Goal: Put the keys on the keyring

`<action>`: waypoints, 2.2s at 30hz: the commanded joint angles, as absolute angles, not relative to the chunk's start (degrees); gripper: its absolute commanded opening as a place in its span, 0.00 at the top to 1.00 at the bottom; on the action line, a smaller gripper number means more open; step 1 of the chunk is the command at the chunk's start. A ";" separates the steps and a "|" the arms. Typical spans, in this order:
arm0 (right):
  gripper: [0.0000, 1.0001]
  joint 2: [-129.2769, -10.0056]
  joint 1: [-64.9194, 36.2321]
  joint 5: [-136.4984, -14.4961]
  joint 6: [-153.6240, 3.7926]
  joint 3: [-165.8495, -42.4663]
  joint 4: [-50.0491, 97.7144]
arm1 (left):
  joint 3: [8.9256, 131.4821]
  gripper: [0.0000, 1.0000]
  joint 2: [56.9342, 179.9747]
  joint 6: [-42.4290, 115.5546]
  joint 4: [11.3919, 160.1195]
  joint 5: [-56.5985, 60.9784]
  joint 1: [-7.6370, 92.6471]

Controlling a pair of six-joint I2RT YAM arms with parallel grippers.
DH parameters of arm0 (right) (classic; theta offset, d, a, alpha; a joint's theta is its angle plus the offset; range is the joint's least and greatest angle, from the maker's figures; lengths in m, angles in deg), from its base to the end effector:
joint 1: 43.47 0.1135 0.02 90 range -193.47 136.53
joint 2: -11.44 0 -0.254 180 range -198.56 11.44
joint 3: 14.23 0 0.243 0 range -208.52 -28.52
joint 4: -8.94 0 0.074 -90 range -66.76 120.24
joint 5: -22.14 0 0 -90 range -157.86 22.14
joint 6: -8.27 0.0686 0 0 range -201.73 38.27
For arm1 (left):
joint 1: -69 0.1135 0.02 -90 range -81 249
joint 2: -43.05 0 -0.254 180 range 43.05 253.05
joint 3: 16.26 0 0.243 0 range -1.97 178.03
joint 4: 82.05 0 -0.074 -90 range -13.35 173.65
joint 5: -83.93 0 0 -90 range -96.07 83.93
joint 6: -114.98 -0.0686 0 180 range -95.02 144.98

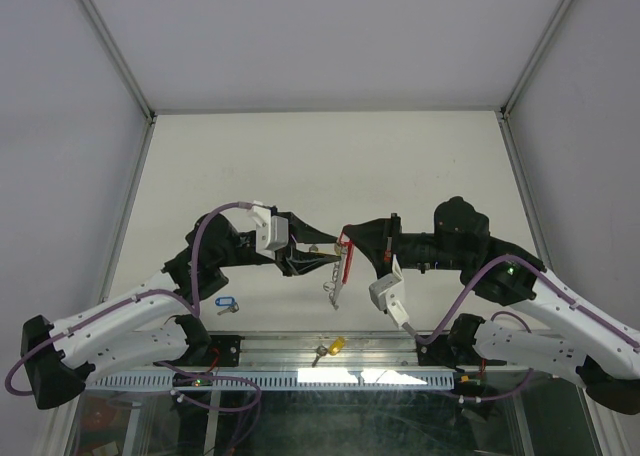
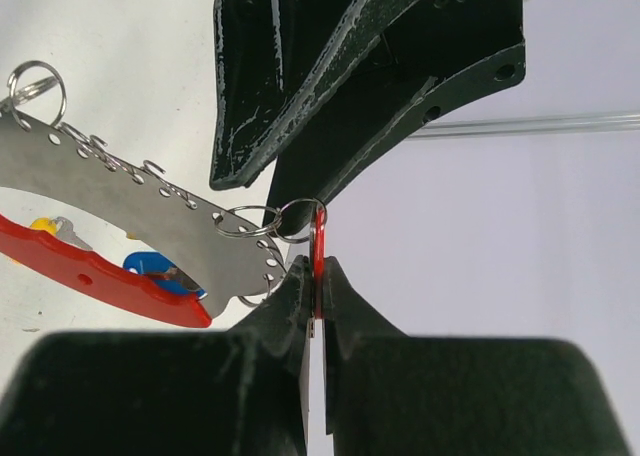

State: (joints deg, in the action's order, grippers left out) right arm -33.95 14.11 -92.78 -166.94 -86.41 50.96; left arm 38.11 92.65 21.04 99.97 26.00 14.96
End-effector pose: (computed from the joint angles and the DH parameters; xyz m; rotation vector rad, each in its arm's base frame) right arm 0.0774 0.1759 0.3681 -1.7893 0.2841 0.0573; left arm 0.1048 -0.2065 0.3428 1.1484 1.0737 -1.1027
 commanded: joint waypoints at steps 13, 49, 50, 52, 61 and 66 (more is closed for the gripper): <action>1.00 -33.14 14.27 -94.07 -166.38 -88.96 46.80 | 40.84 0.82 94.03 20.41 102.37 28.54 14.58; 1.00 -28.26 14.27 -86.24 -164.48 -84.22 51.71 | 40.99 1.00 90.95 21.82 101.93 22.76 14.58; 1.00 -28.16 14.30 -86.15 -164.28 -83.85 51.71 | 40.93 1.00 90.93 21.82 101.93 22.69 14.60; 1.00 -27.97 14.26 -86.28 -163.78 -83.06 51.60 | 41.02 1.00 90.87 21.82 101.94 22.51 14.60; 1.00 -27.42 14.27 -86.21 -160.34 -80.25 45.35 | 41.28 1.00 91.79 21.78 101.66 23.09 14.60; 1.00 -27.53 14.27 -85.00 -159.78 -81.56 44.10 | 40.64 0.90 91.26 21.73 100.78 23.20 14.57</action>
